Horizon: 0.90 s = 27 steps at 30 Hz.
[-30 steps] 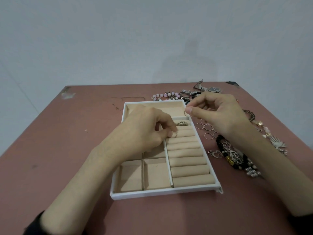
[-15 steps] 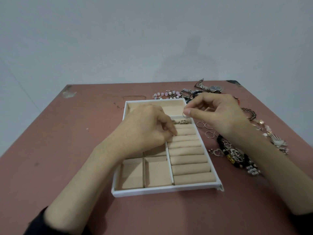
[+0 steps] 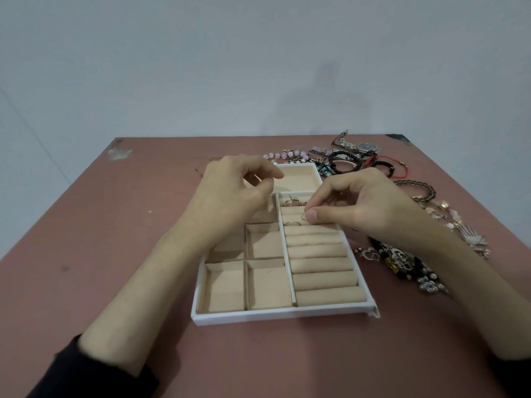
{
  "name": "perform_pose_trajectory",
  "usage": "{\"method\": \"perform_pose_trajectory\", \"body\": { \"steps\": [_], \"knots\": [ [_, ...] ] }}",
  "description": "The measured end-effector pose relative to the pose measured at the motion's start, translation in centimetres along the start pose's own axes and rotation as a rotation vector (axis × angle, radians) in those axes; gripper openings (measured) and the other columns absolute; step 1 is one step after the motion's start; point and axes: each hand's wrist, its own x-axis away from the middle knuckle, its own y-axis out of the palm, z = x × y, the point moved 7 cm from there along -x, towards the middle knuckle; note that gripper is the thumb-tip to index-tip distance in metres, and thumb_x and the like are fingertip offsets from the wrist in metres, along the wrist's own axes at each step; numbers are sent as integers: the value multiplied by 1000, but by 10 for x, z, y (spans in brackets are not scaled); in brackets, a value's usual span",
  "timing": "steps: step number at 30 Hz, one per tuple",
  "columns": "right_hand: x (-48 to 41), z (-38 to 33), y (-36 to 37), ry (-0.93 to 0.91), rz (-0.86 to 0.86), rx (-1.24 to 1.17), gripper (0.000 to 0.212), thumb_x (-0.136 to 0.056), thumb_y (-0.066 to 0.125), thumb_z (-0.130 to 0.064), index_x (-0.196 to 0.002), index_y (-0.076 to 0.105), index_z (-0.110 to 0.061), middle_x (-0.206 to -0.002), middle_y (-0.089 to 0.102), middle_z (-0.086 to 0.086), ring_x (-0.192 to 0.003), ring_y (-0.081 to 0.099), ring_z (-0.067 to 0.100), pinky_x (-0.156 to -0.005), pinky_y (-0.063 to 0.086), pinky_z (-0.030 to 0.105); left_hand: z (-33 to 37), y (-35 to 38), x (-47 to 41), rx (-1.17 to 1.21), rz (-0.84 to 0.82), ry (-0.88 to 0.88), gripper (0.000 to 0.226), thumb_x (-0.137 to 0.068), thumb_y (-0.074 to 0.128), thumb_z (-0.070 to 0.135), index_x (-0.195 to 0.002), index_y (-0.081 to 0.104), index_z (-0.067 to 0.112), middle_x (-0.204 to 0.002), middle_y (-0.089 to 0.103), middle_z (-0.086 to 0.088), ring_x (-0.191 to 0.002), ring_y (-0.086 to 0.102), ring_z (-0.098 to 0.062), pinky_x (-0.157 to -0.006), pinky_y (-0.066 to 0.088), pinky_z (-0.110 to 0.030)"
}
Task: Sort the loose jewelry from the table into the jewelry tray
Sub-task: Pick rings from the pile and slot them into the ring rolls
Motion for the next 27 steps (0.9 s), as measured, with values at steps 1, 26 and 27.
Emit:
{"method": "perform_pose_trajectory", "body": {
  "steps": [1,26,27],
  "knots": [
    [0,0,1,0,-7,1,4,-73,77,-10,-75,74,-12,-70,72,3,-65,62,6,-64,48,14,0,0,0,1,1,2,20,-85,57,12,-86,72,25,-73,61,19,-55,49,13,-55,34,-2],
    [0,2,5,-78,-39,161,9,-76,73,-8,-77,72,-16,-76,63,3,-63,48,2,-62,43,16,0,1,0,-6,-19,16,18,-85,59,15,-88,73,25,-69,57,19,-49,47,15,-54,33,-1],
    [0,3,5,-76,-46,149,9,-77,73,-8,-78,71,-17,-75,63,7,-62,48,2,-61,43,18,0,1,0,-4,-17,19,18,-85,59,15,-87,73,25,-69,57,19,-50,47,15,-54,33,-1]
  ]
}}
